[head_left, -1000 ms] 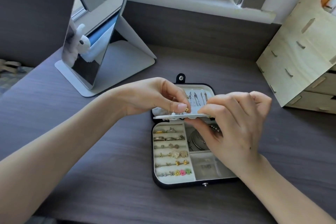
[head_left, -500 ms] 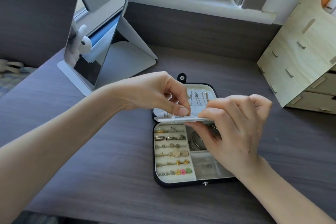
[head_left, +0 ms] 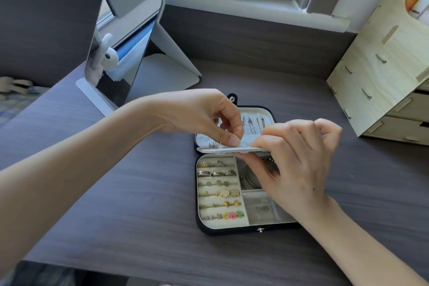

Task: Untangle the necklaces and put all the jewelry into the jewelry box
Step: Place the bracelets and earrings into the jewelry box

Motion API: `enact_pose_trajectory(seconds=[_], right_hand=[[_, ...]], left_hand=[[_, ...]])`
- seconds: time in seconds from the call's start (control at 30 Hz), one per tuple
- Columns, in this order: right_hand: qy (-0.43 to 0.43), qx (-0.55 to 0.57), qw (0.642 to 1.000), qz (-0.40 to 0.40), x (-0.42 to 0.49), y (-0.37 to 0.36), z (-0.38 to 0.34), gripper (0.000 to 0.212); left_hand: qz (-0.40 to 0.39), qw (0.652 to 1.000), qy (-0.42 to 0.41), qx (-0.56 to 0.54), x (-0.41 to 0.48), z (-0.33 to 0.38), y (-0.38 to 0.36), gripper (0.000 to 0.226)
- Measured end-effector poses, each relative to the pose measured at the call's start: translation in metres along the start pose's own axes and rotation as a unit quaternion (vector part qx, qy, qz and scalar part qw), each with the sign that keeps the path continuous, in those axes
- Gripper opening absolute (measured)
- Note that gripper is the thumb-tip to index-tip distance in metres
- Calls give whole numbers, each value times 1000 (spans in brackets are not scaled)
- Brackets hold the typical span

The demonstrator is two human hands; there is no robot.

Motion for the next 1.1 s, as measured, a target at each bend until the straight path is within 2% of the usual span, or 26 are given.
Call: enact_pose_trajectory(seconds=[0.27,0.43,0.7,0.83,0.97,1.03,1.1], right_hand=[[3,2,1000,-3,0,0,-1,30],[-2,-4,1000,-3,-1,0,1,30],[-5,5,1000,0,-1,0,0,29],[-32,-2,999,-10,4,-5,6,29],[-50,-14,998,-38,6,-11,9,31],[-58,-24,997,-52,9,-13,9,30],[-68,-38,995,-70,13,-17,11,33]], left_hand=[[-53,997,3,54,3,7,-2,10],[-59,997,12,57,4,9,1,15],[-76,989,14,129,2,10,-5,14],[-3,994,34,102,0,9,8,11],[126,991,47,-9,-20,9,26,31],[144,987,40,-55,-32,12,25,42],[150,987,23,-46,-39,15,18,42]])
Point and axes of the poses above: each hand's wrist, its own x-axis towards the middle knuckle, its own y-axis out of the back of the hand, z = x × y, the point moved 6 cm from there along x, towards the middle knuckle, and after that the axes turned 15 degrees about z, right-handed, at the moved point
